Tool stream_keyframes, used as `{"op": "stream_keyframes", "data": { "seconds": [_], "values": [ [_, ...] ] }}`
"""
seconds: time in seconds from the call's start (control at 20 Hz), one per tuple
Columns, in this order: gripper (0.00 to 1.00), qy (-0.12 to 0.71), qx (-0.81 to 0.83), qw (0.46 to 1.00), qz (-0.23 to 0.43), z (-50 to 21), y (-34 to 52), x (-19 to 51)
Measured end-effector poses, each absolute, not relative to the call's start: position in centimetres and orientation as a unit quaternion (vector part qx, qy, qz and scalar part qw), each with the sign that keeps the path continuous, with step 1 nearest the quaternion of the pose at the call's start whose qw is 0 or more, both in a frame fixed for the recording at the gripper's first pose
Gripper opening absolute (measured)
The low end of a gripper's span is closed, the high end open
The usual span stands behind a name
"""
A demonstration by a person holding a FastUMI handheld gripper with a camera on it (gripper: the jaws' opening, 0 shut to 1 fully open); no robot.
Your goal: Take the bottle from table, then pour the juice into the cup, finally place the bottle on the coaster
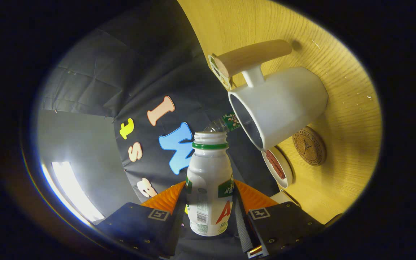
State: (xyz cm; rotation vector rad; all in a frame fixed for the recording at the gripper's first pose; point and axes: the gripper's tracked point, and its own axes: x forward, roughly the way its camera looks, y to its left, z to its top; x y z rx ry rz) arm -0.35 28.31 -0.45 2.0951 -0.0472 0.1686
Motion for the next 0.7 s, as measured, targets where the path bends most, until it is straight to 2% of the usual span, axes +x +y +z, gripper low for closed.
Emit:
{"op": "stream_keyframes", "data": {
  "seconds": [0.5,0.7],
  "values": [
    [0.65,-0.01,0.848,0.525,0.068,-0.4,28.8,0.4],
    [0.65,0.015,0.802,0.595,0.054,-1.5,29.8,1.2]
  ]
}}
